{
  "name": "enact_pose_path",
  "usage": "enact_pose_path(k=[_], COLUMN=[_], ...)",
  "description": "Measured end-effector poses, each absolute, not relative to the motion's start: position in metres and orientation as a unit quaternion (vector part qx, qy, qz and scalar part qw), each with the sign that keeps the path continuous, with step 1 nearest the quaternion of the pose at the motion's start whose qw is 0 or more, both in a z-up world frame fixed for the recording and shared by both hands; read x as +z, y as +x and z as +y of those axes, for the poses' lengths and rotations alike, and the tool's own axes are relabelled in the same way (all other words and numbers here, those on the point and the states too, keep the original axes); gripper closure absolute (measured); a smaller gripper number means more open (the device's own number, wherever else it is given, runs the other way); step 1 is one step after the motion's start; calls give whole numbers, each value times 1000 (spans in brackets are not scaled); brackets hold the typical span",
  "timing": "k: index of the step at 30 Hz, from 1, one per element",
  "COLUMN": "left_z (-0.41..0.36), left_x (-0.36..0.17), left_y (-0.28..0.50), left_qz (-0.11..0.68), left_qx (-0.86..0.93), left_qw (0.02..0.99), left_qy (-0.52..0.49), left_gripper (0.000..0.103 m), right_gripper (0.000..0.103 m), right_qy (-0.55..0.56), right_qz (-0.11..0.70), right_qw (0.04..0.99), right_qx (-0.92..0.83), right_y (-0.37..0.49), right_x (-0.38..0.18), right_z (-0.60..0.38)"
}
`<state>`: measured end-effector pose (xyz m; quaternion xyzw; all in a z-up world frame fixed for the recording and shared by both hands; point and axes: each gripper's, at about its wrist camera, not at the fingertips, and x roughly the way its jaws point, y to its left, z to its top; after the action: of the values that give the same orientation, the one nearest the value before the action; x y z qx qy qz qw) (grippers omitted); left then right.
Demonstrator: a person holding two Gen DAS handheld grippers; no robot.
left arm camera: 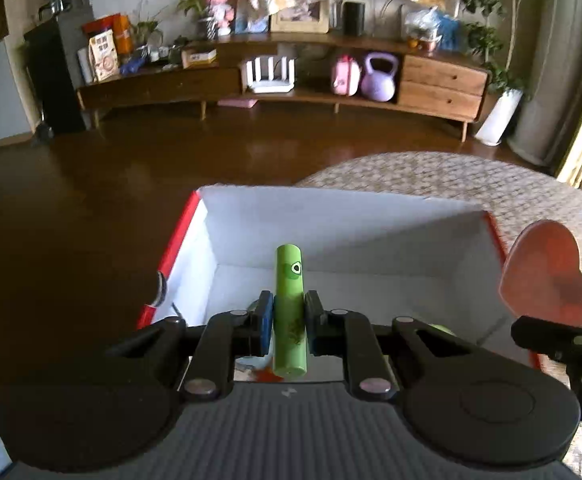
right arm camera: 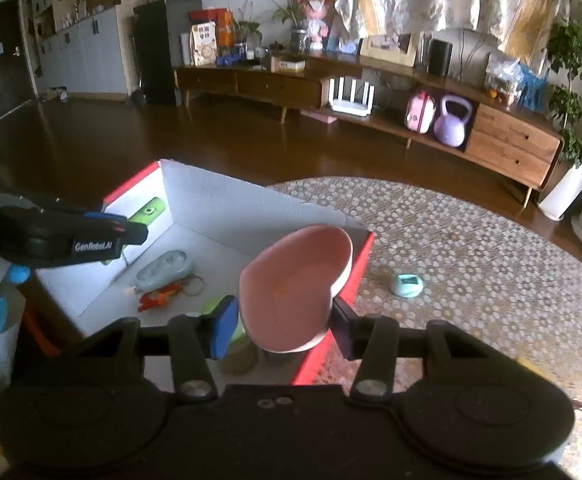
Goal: Organize rigid objects
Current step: 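Carry the green marker and pink heart dish over the red box with both grippers, then open both grippers to drop the marker and heart dish into the box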
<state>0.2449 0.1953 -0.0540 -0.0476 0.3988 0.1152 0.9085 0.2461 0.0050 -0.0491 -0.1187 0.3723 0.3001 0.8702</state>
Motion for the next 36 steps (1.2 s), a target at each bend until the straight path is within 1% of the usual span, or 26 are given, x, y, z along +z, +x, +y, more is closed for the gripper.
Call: enact_pose_path(k=[8,14,22,27,36], left_z=[215,217,218,217,211], left_x=[-86,-104,-113,-116,-113], left_y=[271,284,290,292,292], left_qz=[436,464,500,526,527], left_qx=[134,128,120,119,123], left_qw=[889,876,857,842,841], left_qy=[-43,-33,-35,-32,-22], left_gripper=[87,87,87,87,86], right_gripper=[53,53,53,53,52], right_qy=[-112,-108,-161,-157,-149], right_qz=[410,436,420,425,419], right_qw=[854,843,846,846,848], right_qx=[299,295,286,282,287], right_y=[278,293,284,282,280], right_x=[-74,-92,-101,-101,-91], right_z=[43,54,67,68,58])
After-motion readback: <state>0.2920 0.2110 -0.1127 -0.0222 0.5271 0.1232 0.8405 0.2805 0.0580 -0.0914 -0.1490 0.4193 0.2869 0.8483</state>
